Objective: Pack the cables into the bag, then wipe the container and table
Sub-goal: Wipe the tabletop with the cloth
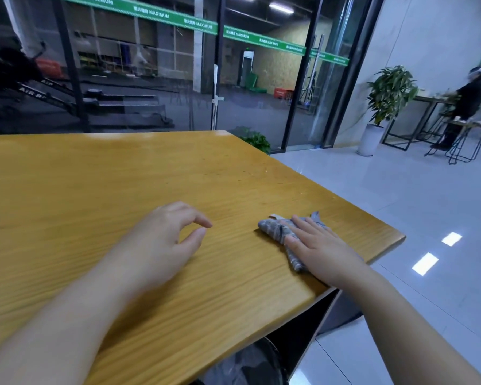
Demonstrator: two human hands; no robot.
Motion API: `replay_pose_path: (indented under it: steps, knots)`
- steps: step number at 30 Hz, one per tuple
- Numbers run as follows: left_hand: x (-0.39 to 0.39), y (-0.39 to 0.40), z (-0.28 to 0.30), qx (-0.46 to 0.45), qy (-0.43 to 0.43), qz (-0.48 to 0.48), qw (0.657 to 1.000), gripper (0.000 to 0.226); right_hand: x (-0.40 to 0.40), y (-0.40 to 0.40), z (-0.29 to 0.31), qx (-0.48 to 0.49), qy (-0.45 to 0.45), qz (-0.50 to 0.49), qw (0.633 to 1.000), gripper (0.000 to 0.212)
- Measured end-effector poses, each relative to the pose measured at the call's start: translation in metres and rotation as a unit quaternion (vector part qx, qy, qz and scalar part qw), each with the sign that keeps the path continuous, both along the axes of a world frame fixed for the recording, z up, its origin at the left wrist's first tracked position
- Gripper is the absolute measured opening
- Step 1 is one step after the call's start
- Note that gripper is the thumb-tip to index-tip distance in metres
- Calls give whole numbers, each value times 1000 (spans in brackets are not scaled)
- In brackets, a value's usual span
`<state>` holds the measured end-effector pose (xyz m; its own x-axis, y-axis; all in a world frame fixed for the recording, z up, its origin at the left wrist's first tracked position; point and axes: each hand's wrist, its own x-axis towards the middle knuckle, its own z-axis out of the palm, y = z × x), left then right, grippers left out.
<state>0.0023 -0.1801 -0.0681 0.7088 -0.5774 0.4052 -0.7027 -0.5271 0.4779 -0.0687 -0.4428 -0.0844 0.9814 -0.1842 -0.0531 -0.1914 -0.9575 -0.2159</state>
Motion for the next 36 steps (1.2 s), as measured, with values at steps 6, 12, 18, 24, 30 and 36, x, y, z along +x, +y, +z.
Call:
replay_pose_path:
  steps: [6,12,18,24,30,36]
  knots:
    - [3,2,-3,-14,4,21,1000,12,20,-38,3,97,-45,-124,987,49]
    - [3,3,-4,-19,3,23,1000,14,58,-55,8,95,-68,-225,967,50]
    - [6,5,-1,-25,-8,35,999,12,78,-59,10,321,-253,-310,858,46]
    - [7,7,0,-24,-25,34,999,12,61,-56,47,262,-381,-254,849,37]
    - [7,7,0,-20,-23,21,999,10,50,-12,38,134,-124,-56,982,30]
    - [7,7,-3,-21,-4,31,999,17,56,-21,2,-11,62,-20,998,55]
